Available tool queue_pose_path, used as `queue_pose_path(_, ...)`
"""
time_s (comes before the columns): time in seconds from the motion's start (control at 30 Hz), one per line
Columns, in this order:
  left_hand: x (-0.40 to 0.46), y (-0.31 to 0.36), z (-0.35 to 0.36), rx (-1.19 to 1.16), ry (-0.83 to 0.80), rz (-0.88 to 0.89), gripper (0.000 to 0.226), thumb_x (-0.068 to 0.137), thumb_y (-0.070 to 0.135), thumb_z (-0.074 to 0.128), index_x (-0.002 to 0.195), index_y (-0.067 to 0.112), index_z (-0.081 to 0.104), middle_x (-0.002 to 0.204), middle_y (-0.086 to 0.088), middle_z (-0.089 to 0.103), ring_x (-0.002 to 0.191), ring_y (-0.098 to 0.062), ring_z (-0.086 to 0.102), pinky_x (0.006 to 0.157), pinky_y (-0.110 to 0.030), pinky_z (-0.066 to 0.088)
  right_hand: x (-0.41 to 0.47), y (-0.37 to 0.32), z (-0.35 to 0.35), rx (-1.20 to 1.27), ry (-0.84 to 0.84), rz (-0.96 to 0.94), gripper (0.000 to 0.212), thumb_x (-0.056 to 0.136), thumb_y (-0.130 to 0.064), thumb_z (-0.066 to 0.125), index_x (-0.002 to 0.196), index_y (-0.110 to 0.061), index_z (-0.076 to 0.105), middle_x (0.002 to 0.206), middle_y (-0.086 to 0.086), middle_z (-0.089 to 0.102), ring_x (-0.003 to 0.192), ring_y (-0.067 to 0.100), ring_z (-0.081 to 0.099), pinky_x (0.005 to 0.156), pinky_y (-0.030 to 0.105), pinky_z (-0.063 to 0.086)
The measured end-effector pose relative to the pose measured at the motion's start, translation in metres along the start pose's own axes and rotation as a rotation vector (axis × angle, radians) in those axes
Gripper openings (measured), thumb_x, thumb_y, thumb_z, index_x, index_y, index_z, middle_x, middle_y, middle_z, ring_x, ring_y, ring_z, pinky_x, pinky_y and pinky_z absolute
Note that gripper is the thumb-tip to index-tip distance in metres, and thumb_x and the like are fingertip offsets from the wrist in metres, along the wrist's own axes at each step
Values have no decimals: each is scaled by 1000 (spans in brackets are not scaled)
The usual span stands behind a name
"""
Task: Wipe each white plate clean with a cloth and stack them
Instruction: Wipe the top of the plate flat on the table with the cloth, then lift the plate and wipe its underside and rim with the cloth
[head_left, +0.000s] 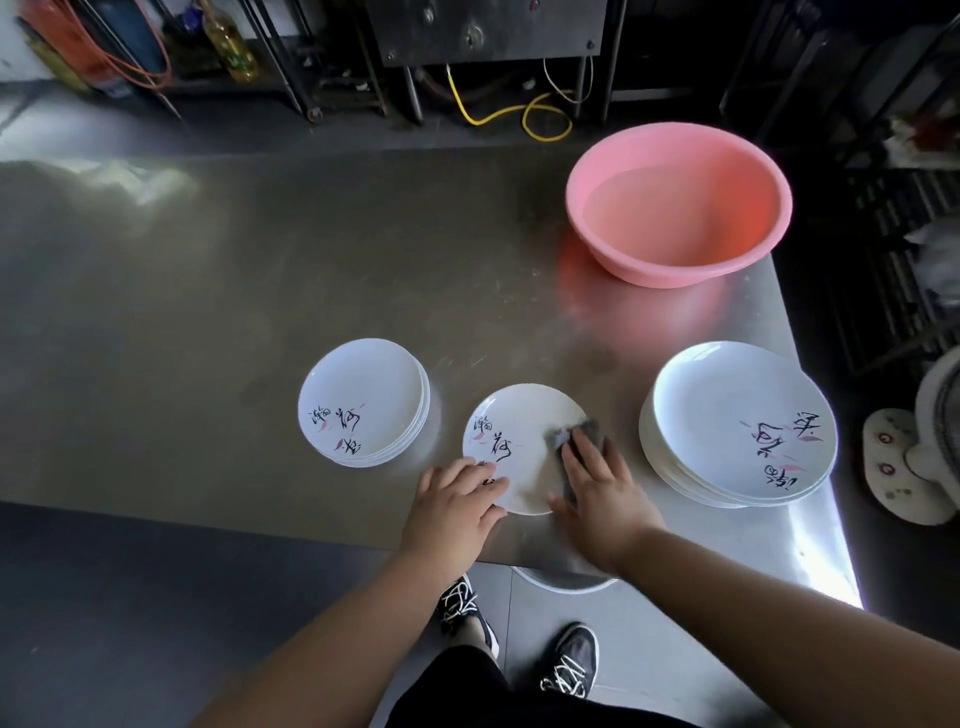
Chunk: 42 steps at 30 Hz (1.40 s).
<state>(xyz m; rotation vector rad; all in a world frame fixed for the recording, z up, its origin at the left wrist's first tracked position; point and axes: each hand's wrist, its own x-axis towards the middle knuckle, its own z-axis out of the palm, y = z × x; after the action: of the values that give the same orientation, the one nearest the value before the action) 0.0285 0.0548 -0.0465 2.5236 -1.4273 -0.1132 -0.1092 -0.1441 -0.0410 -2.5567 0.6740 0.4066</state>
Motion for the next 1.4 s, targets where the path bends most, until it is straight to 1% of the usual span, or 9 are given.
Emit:
queue_pose_path(0.2, 2, 16, 7, -42, 45, -57, 26, 85, 53, 71, 105, 37, 77, 111, 16, 70, 102, -22, 64, 83, -42, 47, -6, -9, 6, 35, 37, 24, 83, 103, -62, 38, 168, -17, 14, 176, -4, -1, 160, 34, 1, 129, 42, 16)
queue_pose_path(0.37, -1, 12, 4, -31, -30, -5, 63, 73, 74, 64, 120, 32, 69, 125, 15, 62, 121, -17, 57, 96, -41, 39, -44, -5, 19, -39, -90, -107, 94, 94, -77, 15, 169, -21, 6, 175, -5, -3, 161, 30, -7, 129, 38, 7)
queue_pose_path(0.47, -8, -6, -3, -28, -40, -9, 60, 76, 65, 74, 126, 31, 70, 141, 14, 60, 134, -14, 54, 100, -46, 43, -13, 11, -2, -42, -25, -99, 78, 103, -63, 35, 168, -28, 10, 175, -12, -2, 161, 28, -6, 130, 40, 12)
queue_pose_path(0.6, -8, -1, -1, -16, -14, -7, 44, 75, 42, 89, 117, 32, 76, 131, 15, 68, 120, -14, 62, 89, -43, 50, 10, 3, -5, 51, 35, -17, 73, 106, -58, 36, 168, -24, 16, 175, -10, 0, 161, 30, -1, 129, 45, 18)
queue_pose_path(0.83, -9, 7, 5, -95, 63, -51, 39, 77, 34, 90, 113, 29, 78, 130, 13, 69, 120, -13, 60, 85, -42, 52, -45, -26, 47, -92, 152, -52, 80, 96, -57, 37, 157, -6, 43, 164, 16, 36, 138, 48, 43, 117, 54, 41)
queue_pose_path(1.0, -7, 8, 7, -91, 44, -64, 30, 83, 34, 85, 111, 31, 77, 133, 15, 67, 123, -13, 61, 88, -42, 50, 6, -11, 17, -11, 287, 24, 62, 103, -35, 58, 157, -8, 44, 166, 10, 35, 136, 46, 39, 119, 52, 34)
queue_pose_path(1.13, -7, 6, 13, -110, 55, -80, 30, 81, 35, 86, 110, 32, 78, 131, 14, 69, 120, -15, 62, 89, -43, 50, -5, -2, 29, -13, 389, -111, 45, 94, -19, 71, 136, -5, 66, 144, 16, 59, 112, 45, 57, 98, 55, 54)
queue_pose_path(1.27, -4, 6, 8, -140, 17, -86, 32, 80, 37, 87, 110, 32, 78, 130, 15, 69, 117, -16, 62, 89, -43, 50, -42, -5, 28, 35, 411, -342, 21, 99, -30, 60, 109, -17, 74, 114, 3, 70, 92, 32, 67, 72, 43, 61)
queue_pose_path(1.4, 1, 6, -4, -126, -84, -55, 33, 83, 44, 79, 114, 33, 75, 133, 17, 65, 124, -14, 58, 97, -41, 49, -34, -24, -13, 197, 207, 16, 36, 100, -60, 35, 92, -31, 55, 83, -15, 68, 76, 16, 65, 60, 35, 52)
